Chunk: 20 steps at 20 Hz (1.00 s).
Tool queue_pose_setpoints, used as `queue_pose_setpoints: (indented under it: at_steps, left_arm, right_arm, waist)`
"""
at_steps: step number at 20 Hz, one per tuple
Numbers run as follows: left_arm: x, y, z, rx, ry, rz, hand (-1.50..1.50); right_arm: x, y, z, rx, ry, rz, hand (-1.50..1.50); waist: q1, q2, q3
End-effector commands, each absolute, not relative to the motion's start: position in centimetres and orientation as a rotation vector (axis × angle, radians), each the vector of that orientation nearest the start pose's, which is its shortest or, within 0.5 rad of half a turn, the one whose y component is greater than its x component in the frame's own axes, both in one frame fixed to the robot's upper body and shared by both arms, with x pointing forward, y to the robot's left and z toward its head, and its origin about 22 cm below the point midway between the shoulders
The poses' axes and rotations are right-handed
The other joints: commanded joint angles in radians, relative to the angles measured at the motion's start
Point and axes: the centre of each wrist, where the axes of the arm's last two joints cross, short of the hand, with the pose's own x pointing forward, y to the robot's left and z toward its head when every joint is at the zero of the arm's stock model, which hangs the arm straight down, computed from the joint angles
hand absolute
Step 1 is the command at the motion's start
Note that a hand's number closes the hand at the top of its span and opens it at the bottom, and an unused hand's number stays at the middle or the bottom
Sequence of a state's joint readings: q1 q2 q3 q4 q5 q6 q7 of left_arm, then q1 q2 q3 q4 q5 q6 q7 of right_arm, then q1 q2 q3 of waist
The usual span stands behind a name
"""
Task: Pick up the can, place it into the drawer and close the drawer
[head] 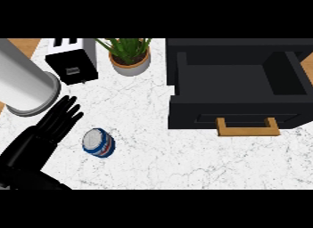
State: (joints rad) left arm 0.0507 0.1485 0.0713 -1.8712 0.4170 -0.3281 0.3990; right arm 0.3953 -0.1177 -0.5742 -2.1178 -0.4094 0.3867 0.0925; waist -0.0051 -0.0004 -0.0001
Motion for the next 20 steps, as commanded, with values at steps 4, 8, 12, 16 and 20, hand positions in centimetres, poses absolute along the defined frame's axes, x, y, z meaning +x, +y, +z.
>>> queue_pose_setpoints:
  at_steps: [4, 8, 12, 16, 20]
  left_arm:
    - [23.4, 26.9, 2.9, -0.334, -1.428, -0.132, -1.5]
    - [22.7, 27.6, 0.3, -0.292, -1.458, -0.136, -1.5]
    - [23.5, 29.7, -1.1, -0.239, -1.447, -0.103, -1.5]
    - [24.2, 30.5, -2.3, -0.221, -1.455, -0.093, -1.5]
    - [24.4, 29.6, -5.2, -0.214, -1.411, -0.096, -1.5]
  right_arm:
    - [8.1, -38.2, 9.2, -0.189, -1.789, -0.105, -1.5]
    - [8.2, -37.2, 10.5, -0.203, -1.785, -0.089, -1.5]
    - [6.9, -38.0, 11.2, -0.172, -1.764, -0.085, -1.5]
    - [7.4, -36.8, 10.0, -0.197, -1.791, -0.1, -1.5]
    - [7.6, -39.8, 10.6, -0.197, -1.809, -0.104, -1.5]
  waist:
    - [-0.002, 0.0, 0.0]
    - [0.0, 0.0, 0.0]
    - [-0.004, 0.0, 0.0]
    - [-0.002, 0.0, 0.0]
    - [-0.002, 0.0, 0.0]
